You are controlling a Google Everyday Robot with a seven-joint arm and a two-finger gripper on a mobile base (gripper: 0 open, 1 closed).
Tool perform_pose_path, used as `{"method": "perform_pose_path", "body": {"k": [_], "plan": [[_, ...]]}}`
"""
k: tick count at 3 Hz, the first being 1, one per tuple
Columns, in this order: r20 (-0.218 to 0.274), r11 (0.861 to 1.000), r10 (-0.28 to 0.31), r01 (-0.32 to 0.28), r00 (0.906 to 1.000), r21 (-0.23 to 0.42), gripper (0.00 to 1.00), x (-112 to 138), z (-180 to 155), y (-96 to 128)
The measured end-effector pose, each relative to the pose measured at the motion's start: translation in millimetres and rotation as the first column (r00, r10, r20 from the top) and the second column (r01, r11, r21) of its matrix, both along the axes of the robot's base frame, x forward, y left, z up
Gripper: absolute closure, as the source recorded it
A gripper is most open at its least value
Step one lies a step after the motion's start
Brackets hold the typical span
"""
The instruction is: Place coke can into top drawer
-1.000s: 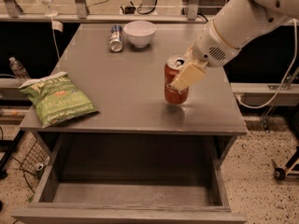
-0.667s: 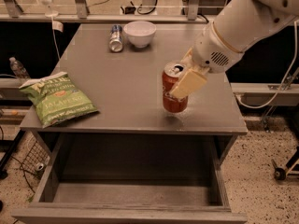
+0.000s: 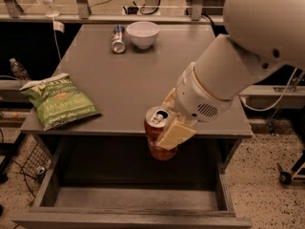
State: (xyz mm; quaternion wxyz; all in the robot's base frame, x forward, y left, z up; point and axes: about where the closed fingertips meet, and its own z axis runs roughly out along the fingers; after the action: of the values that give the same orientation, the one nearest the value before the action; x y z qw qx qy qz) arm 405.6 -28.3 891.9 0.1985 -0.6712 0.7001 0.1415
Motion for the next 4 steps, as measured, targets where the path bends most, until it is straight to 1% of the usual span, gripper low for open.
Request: {"method": "perform_pose_path", "body": {"k": [1, 2, 3, 4], "plan": [[0.000, 1.000, 0.000, 0.000, 1.0000, 0.000, 1.00, 0.0, 0.0, 0.0], [-0.027, 1.000, -0.013, 0.013, 0.9996, 0.028, 1.00, -1.5, -12.2, -3.6], [-0.043, 0.997, -0.041, 0.044, 0.9982, 0.068, 1.00, -4.9, -44.1, -9.2], [-0.031, 0.995, -0.059, 0.061, 0.9978, 0.076, 1.00, -6.6, -60.3, -10.0]]}}
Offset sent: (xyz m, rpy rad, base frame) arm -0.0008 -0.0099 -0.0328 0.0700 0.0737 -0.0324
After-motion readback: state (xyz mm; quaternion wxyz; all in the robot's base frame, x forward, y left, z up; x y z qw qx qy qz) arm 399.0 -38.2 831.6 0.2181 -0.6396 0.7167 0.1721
